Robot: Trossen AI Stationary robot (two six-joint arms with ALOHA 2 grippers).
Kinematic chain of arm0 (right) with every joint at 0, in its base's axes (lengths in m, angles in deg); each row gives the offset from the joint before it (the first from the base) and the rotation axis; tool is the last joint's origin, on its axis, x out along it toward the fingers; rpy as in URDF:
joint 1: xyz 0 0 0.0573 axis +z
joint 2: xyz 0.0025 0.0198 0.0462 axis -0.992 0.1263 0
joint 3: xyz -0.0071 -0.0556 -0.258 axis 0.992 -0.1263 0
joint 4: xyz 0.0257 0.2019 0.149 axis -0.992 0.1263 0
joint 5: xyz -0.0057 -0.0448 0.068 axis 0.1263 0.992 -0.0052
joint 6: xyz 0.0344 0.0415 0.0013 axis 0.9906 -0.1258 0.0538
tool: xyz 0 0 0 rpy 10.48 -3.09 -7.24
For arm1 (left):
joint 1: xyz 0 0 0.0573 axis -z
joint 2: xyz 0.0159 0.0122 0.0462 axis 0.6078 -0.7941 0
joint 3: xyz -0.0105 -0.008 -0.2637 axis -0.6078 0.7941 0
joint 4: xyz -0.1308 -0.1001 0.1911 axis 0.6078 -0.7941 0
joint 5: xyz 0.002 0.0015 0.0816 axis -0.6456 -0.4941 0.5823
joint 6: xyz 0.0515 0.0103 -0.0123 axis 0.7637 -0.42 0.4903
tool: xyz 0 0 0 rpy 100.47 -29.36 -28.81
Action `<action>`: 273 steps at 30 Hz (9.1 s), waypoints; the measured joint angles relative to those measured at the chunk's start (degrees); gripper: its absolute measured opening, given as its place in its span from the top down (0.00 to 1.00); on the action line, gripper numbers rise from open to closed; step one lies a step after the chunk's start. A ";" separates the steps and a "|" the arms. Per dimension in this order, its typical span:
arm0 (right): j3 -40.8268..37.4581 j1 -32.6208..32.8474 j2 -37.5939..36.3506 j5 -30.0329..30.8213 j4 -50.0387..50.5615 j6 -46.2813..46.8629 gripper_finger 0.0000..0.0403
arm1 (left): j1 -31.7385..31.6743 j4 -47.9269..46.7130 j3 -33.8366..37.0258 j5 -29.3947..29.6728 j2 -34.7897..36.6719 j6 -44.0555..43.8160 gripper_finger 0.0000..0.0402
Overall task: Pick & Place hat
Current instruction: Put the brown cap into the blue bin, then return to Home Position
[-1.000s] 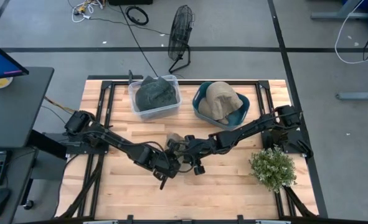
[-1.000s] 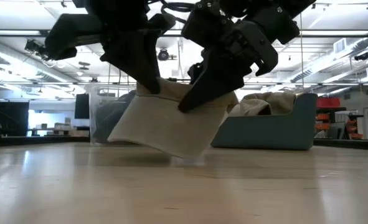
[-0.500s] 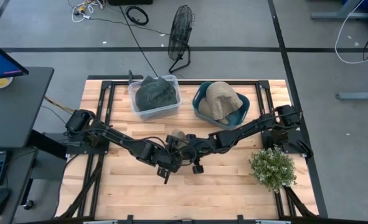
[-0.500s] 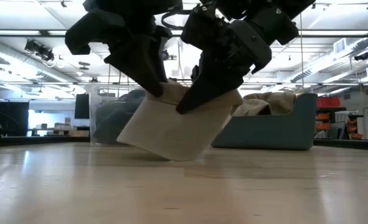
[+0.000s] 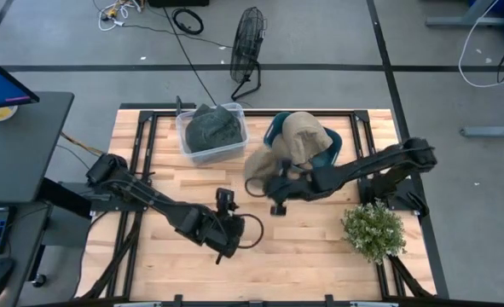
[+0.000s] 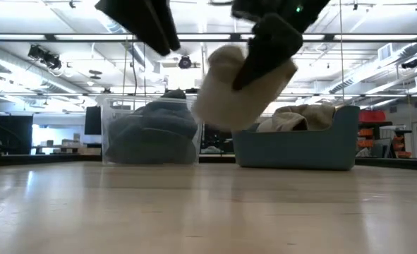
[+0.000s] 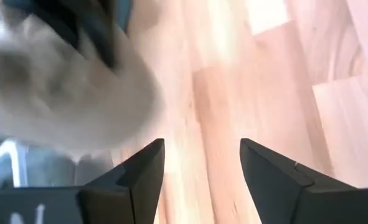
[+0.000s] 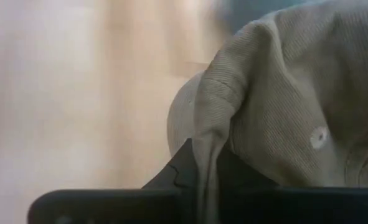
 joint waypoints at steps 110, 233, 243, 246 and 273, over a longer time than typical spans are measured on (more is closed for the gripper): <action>-13.64 -34.88 -10.02 -2.14 3.06 -0.24 1.00 | -33.44 15.03 18.93 -16.88 24.59 1.35 0.56; -6.88 -36.79 -14.96 -5.92 33.07 5.55 1.00 | -33.18 16.18 18.91 -16.82 26.10 -0.61 0.56; -16.45 -36.68 -14.90 -8.31 21.67 3.58 1.00 | -33.19 16.20 18.91 -16.82 26.10 -0.61 0.56; -16.69 -36.38 -15.28 -8.33 22.68 3.86 1.00 | -33.22 16.20 18.91 -16.83 26.10 -0.61 0.56; -11.18 -14.39 -39.47 -8.38 12.19 2.59 1.00 | -29.77 24.18 28.03 -16.85 44.72 1.51 0.56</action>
